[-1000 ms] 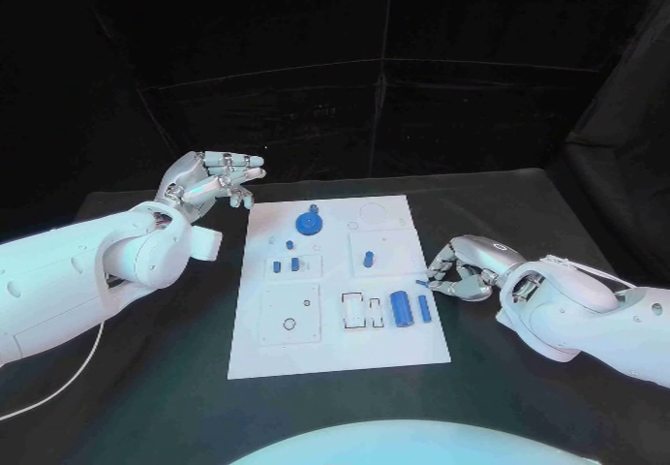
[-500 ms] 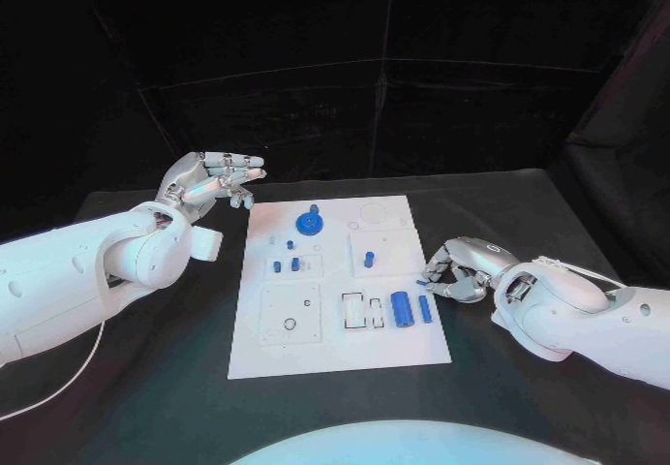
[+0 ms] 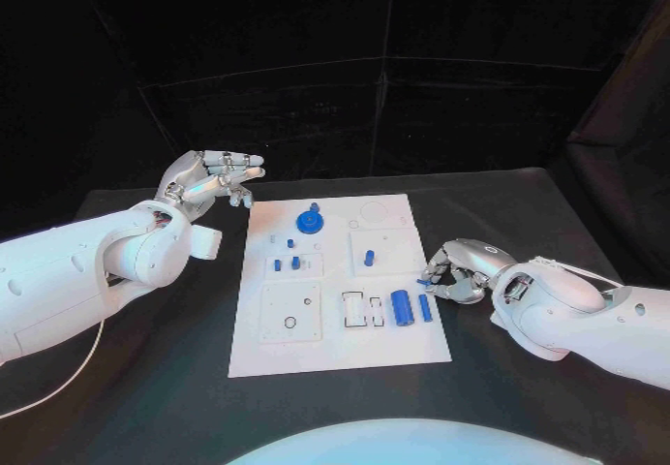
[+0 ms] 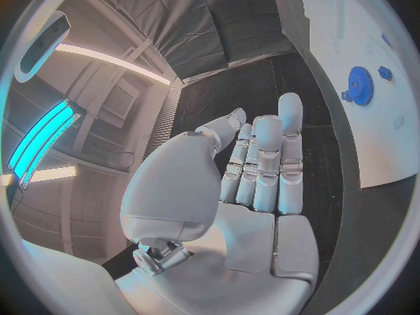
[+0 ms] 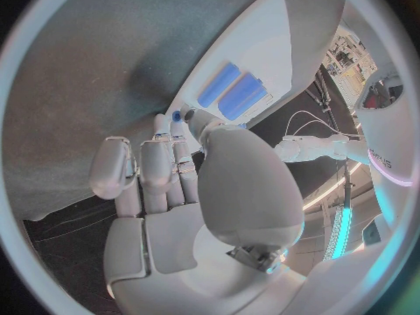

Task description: Assemble the parts on the task board

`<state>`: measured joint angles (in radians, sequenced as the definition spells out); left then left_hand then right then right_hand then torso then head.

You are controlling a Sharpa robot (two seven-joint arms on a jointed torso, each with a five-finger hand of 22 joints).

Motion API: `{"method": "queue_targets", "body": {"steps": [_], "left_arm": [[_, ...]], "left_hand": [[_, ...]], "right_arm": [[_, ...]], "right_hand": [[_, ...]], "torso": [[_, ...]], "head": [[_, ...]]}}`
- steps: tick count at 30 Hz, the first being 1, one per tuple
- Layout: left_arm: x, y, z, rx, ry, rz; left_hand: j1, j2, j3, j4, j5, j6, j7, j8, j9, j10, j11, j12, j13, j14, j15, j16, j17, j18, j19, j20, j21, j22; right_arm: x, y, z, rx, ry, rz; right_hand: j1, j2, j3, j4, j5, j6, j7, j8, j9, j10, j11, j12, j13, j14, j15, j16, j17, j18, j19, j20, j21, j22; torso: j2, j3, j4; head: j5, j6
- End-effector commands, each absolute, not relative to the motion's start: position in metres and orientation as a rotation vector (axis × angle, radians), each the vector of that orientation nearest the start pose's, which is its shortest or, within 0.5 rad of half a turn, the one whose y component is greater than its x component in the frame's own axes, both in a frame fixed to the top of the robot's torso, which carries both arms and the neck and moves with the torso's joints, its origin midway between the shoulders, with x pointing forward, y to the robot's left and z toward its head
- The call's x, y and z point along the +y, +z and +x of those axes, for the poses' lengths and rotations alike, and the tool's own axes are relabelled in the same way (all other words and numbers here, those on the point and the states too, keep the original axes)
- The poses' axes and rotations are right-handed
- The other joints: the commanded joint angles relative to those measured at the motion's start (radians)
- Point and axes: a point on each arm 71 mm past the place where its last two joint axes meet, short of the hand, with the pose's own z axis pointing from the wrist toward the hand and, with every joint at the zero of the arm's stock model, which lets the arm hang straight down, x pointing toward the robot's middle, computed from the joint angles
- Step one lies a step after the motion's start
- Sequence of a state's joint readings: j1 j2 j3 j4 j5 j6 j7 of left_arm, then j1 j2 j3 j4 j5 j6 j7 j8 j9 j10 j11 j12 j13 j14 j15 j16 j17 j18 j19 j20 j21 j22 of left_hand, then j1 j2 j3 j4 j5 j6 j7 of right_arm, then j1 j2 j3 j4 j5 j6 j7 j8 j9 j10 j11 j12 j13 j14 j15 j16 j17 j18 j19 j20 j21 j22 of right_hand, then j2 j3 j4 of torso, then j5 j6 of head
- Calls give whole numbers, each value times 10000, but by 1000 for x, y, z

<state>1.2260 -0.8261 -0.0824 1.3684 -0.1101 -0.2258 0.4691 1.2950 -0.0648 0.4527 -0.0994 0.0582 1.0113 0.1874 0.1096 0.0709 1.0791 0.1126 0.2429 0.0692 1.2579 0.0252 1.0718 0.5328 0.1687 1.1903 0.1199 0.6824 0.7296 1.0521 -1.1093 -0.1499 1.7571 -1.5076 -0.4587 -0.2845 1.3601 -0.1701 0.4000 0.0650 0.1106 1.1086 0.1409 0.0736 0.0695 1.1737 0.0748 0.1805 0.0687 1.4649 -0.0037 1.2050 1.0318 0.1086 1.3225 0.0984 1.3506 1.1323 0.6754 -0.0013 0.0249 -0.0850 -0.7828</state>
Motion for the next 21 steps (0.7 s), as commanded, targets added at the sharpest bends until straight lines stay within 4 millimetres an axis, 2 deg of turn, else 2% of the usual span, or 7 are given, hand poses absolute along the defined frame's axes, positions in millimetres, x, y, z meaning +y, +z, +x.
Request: {"method": "queue_targets", "body": {"steps": [1,8,18,21], "left_arm": [[243,-181,514,13888,-15116,-9414],[243,-182,514,13909,-15115,-9424],[243,-182,514,13939,-15096,-9446],[244,-182,514,13946,-15092,-9452]], "left_hand": [[37,-43,-42,-26,-4,-86,17,56,-2,-63,2,35,15,-76,-21,-42,-15,150,-65,25,-58,-11],[49,-37,-49,-32,-4,-90,19,66,-1,-72,3,51,14,-81,-21,-48,-35,149,-61,24,-67,-20],[49,-37,-49,-32,-4,-90,19,66,-1,-72,3,51,14,-81,-21,-48,-35,149,-61,24,-67,-20],[55,-33,-51,-35,-4,-92,19,70,-1,-77,4,56,14,-83,-21,-50,-44,149,-60,24,-71,-23]], "right_arm": [[-269,-260,390,18414,4412,-10],[-267,-264,391,18472,4390,-49],[-266,-270,390,18517,4467,89],[-266,-269,389,18430,4536,230]], "right_hand": [[126,36,-47,-1,39,-16,-13,-1,12,68,-24,-55,-10,180,-61,59,-10,-148,12,-4,-48,-6],[284,159,-8,-32,53,84,-12,45,31,106,-32,-84,-5,181,-71,68,-16,-151,26,-13,-44,8],[785,560,296,-247,-33,380,-59,171,79,341,-99,-116,9,184,-124,88,-32,-159,72,-55,-13,64],[897,616,390,-336,-5,418,-57,182,83,388,-107,-132,9,184,-135,92,-37,-162,83,-70,-3,78]], "torso": [[1,1,-5],[-10,3,3],[-7,-3,1],[-7,-6,-1]], "head": [[-6,-6],[-15,-15],[-6,-14],[-2,-21]]}}
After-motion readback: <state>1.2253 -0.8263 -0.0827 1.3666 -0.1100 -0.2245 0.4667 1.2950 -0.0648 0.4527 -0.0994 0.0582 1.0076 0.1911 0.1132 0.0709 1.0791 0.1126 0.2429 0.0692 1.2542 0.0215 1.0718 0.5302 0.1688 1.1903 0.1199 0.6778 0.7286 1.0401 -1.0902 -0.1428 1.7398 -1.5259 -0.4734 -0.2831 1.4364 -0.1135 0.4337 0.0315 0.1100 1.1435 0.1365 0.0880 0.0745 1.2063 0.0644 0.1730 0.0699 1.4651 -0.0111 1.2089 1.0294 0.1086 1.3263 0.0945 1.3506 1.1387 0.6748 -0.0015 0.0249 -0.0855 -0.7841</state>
